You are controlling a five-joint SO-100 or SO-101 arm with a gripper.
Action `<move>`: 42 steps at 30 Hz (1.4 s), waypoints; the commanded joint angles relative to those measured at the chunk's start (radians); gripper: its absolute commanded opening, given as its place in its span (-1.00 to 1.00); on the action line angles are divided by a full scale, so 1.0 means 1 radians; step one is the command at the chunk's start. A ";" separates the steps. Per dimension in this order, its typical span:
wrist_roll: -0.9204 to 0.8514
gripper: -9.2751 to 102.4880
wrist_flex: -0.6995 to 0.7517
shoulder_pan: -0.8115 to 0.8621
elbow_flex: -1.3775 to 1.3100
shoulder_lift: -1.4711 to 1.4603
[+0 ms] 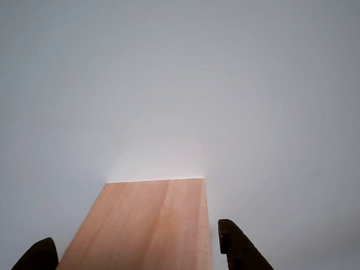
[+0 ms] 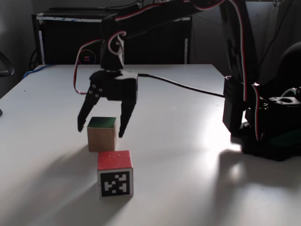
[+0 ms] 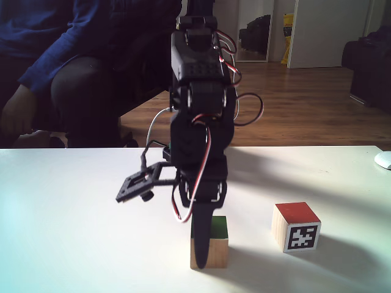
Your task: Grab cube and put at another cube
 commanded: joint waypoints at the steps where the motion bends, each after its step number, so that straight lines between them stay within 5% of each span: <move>1: 0.008 -0.10 -0.009 -0.009 -0.058 -0.020; 14: 0.032 -0.13 0.000 -0.054 -0.089 -0.052; 32: 0.035 -0.52 0.000 -0.026 -0.117 -0.029; 42: 0.064 -0.53 0.009 -0.146 0.074 0.298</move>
